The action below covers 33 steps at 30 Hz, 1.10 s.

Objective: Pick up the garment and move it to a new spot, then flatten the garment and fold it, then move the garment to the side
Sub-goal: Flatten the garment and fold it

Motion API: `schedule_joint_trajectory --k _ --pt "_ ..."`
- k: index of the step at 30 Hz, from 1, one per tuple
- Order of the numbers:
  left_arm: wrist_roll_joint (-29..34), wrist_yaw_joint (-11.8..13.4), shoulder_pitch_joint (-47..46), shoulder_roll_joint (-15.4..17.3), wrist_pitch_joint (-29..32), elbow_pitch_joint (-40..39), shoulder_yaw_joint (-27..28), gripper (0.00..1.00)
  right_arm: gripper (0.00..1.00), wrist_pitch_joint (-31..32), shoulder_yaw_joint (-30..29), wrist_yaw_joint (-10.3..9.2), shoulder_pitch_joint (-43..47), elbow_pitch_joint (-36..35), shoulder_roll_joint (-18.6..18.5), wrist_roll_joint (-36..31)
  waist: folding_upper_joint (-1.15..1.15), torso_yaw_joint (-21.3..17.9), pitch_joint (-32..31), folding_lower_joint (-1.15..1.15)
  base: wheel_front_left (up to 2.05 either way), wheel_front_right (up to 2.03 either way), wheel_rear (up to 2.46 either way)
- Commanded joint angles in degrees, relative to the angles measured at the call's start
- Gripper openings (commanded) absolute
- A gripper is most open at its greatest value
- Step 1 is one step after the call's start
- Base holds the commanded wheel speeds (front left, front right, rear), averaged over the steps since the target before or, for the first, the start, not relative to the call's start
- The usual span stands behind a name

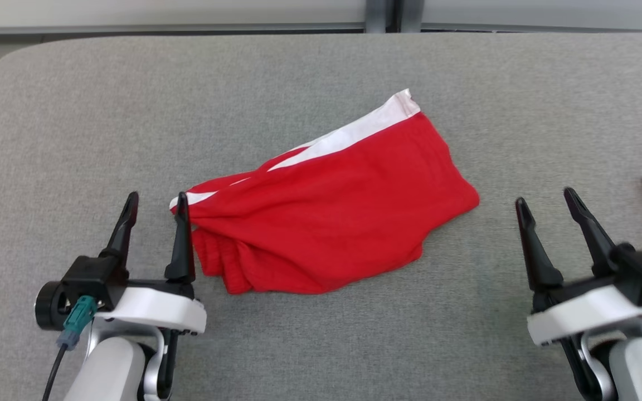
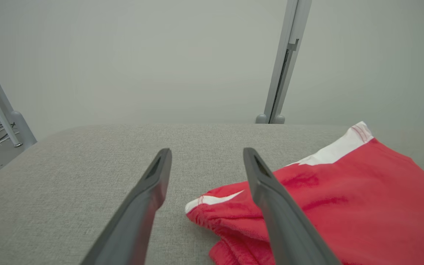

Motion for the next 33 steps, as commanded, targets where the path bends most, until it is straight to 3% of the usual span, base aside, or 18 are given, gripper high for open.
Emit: schedule_joint_trajectory --k 1,11,20,21,22,33 --pt "0.25 -0.32 -1.34 -0.26 -0.31 -0.01 -0.14 1.00 1.00 -0.15 0.92 0.00 -2.53 1.61 -0.67 0.33 0.00 1.09 1.31 0.00 0.00 0.00 0.00" --pt "0.59 -1.86 -5.77 -3.36 -0.45 2.52 -1.58 1.00 1.00 0.32 9.24 0.00 -18.07 25.10 -2.18 3.57 0.00 6.00 5.49 0.00 0.00 0.00 0.00" --pt "1.72 -2.44 -5.11 -4.33 -0.46 2.52 -0.15 1.00 1.00 4.97 16.17 0.16 -22.37 37.46 0.82 10.09 0.00 6.56 5.39 0.00 0.00 0.00 0.00" --pt "1.84 -2.58 -4.96 -4.34 -0.46 2.48 -0.04 1.00 0.45 5.91 16.99 0.20 -22.58 38.17 0.86 10.89 0.00 6.45 5.36 0.00 0.00 0.00 0.00" --pt "2.05 -2.62 -4.88 -4.35 -0.46 2.45 0.11 1.00 0.01 5.95 17.63 0.21 -22.81 38.29 0.96 11.81 0.00 6.32 5.36 0.00 0.00 0.00 0.00" --pt "3.54 -3.52 -4.57 -4.61 -0.47 1.83 1.07 1.00 0.00 -0.62 20.64 0.07 -21.54 35.43 -1.12 21.45 0.00 4.32 4.63 0.00 0.00 0.00 0.00"
